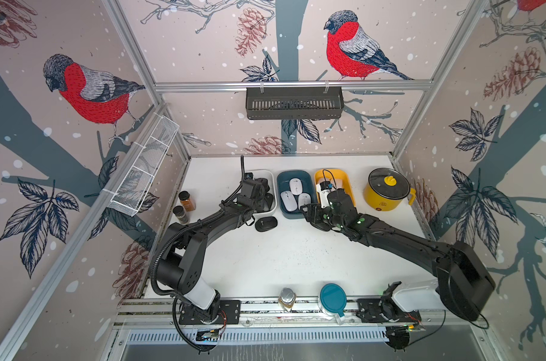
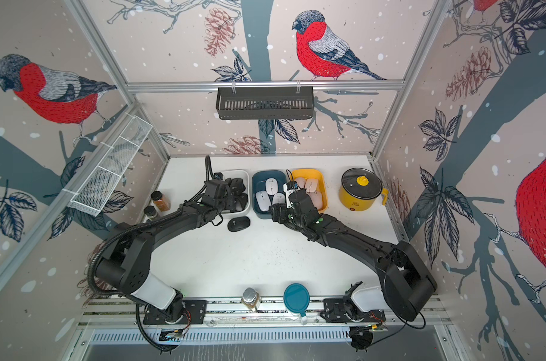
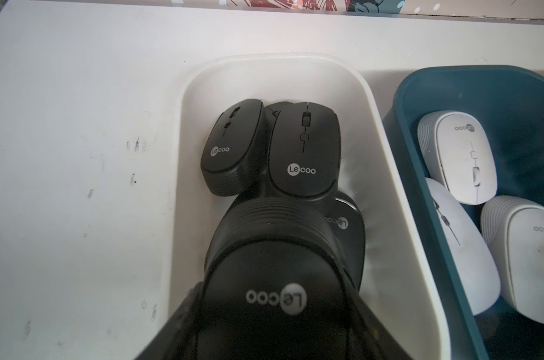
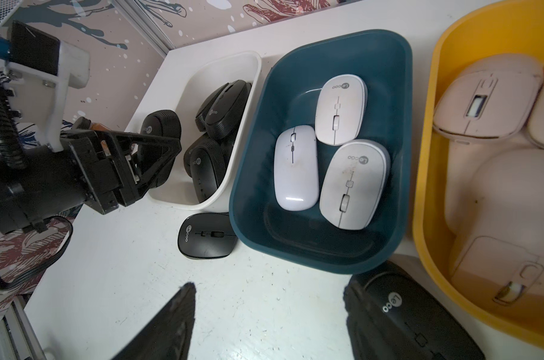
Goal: Place the mice by color into the storage box
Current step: Place the mouse in the storage box.
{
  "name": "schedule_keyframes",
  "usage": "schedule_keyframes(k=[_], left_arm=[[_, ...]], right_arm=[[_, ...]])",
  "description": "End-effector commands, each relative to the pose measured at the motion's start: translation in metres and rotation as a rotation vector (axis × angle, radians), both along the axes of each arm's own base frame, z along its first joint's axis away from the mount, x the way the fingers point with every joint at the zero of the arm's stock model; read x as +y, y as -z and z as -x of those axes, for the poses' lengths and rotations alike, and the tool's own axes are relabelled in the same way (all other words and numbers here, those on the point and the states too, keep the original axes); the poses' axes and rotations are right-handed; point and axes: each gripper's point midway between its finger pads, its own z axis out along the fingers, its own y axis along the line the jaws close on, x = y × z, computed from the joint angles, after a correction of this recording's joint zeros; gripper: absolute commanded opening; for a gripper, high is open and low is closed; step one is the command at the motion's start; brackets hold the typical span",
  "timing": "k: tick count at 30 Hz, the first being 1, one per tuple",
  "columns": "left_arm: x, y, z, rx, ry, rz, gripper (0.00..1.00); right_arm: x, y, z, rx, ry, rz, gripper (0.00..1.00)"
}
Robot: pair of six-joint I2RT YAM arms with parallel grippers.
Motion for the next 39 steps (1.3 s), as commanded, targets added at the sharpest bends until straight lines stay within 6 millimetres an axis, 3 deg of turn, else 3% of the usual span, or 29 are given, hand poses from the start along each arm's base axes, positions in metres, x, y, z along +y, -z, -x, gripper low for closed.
schedule_keyframes(k=[1,16,27,28,32,39], left_arm=[[-0.005,-0.011,-0.015,-0.049,0.016,0.044,0.54],[0.005,0.016,-0.027,0.020,-0.013,0.045,0.54],[0.010,0.039,-0.022,0.081,-0.046,0.029,0.56],[0.008,0.029,-0.029,0.060,-0.051,0.038,0.59],[0.007,0.027,-0.029,0.062,-0.052,0.050,0.73],[0.000,0.001,-0.028,0.029,-0.027,0.095,0.76]], right_arm=[[0.000,-0.003,-0.004,-0.006,0.017,-0.011,0.76],[0.001,0.008,-0.009,0.020,0.015,-0.003,0.76],[0.002,0.012,-0.010,0.035,0.011,-0.010,0.76],[0.003,0.012,-0.010,0.036,0.009,-0.010,0.76],[0.005,0.010,-0.010,0.031,-0.006,-0.017,0.76],[0.004,0.006,-0.007,0.022,-0.012,-0.015,0.76]])
